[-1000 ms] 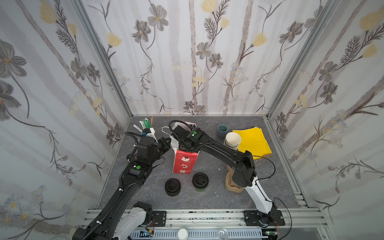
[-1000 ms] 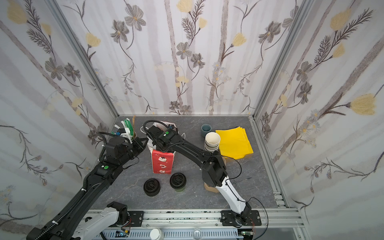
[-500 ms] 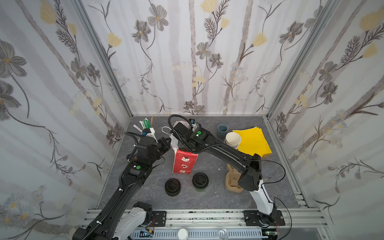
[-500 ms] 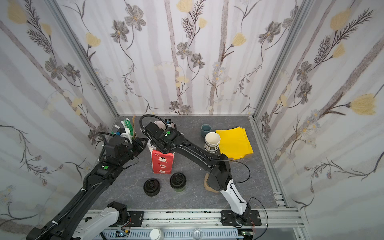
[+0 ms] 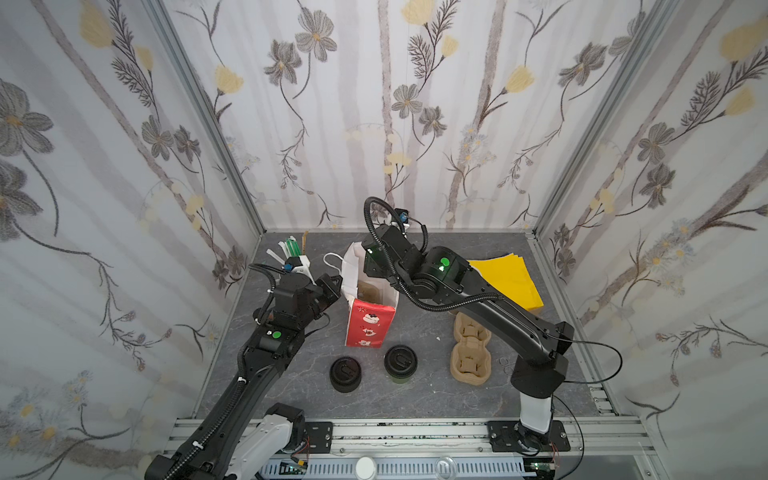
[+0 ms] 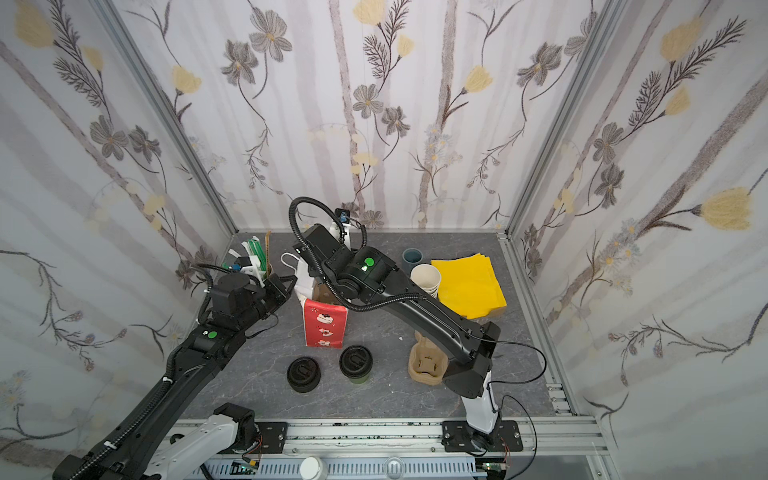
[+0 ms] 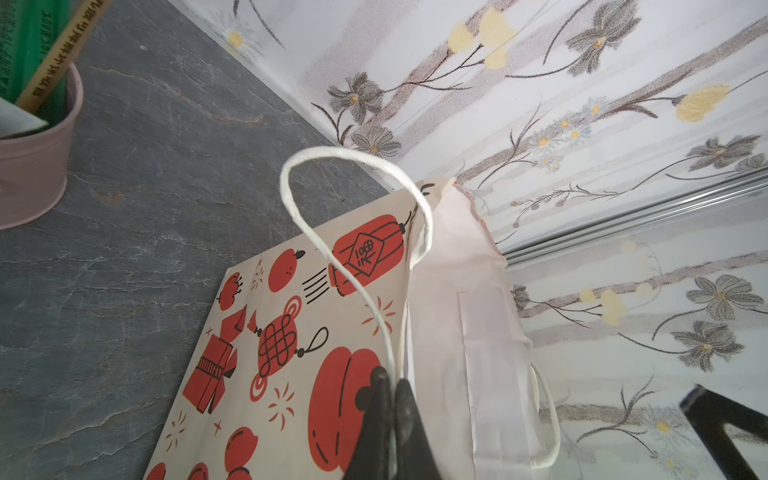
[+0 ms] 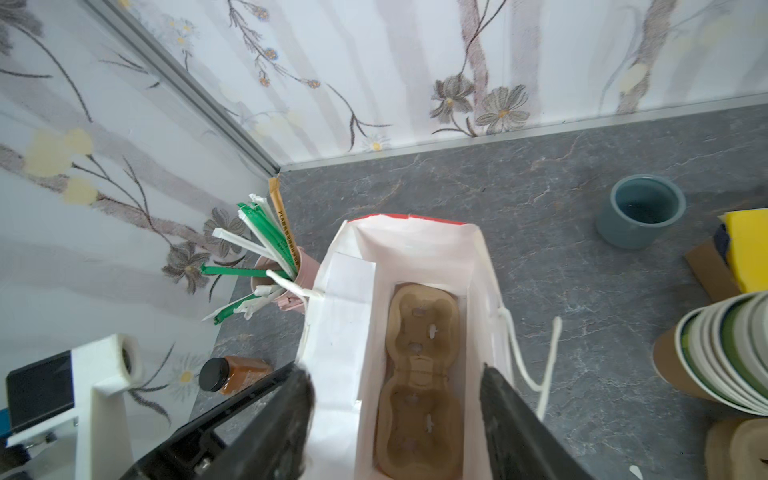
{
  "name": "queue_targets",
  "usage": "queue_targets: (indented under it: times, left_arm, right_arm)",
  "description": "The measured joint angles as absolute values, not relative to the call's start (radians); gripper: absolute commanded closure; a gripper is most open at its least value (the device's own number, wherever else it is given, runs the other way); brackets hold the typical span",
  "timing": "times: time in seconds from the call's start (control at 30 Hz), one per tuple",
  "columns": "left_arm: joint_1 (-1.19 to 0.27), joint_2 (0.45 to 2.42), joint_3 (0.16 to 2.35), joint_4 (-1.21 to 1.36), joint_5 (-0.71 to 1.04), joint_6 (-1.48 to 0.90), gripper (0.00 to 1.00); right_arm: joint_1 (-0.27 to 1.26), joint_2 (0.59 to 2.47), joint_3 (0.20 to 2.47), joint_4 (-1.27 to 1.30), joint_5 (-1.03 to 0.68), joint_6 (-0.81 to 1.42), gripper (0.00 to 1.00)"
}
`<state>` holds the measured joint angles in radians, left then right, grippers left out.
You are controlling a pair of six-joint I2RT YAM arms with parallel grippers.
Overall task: Pack the takeout coffee
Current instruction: 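Open the right gripper and lift it out of the bag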
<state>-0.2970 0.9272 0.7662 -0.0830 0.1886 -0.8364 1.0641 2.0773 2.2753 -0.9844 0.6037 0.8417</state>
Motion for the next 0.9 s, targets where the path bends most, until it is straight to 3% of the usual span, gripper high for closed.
queue_targets:
  times: [0.2, 0.37, 0.6, 0.7, 0.9]
  left_arm:
    - [-0.297, 0.926, 0.766, -0.083, 0.196, -0.834, 1.0]
    - [-0.297, 0.923, 0.768, -0.083, 0.2, -0.833, 1.0]
    - [-0.297, 0.926, 0.778, -0.084, 0.214, -0.833, 1.0]
    - [-0.297, 0.93, 0.788, -0.084, 0.222, -0.829, 1.0]
    - [-0.297, 0.936, 0.796, -0.086, 0.248, -0.812, 0.74]
  right_arm:
    - [1.032, 2.064, 2.08, -1.063, 0.566, 0.87, 0.33]
    - [1.024, 2.01, 1.922, -1.035, 0.483, 0.884, 0.56]
    - [1.01, 2.004, 1.903, -0.982, 0.465, 0.912, 0.89]
    - [1.01, 2.004, 1.908, -0.976, 0.46, 0.915, 0.98]
    - [1.01, 2.003, 1.935, -0.975, 0.456, 0.915, 1.0]
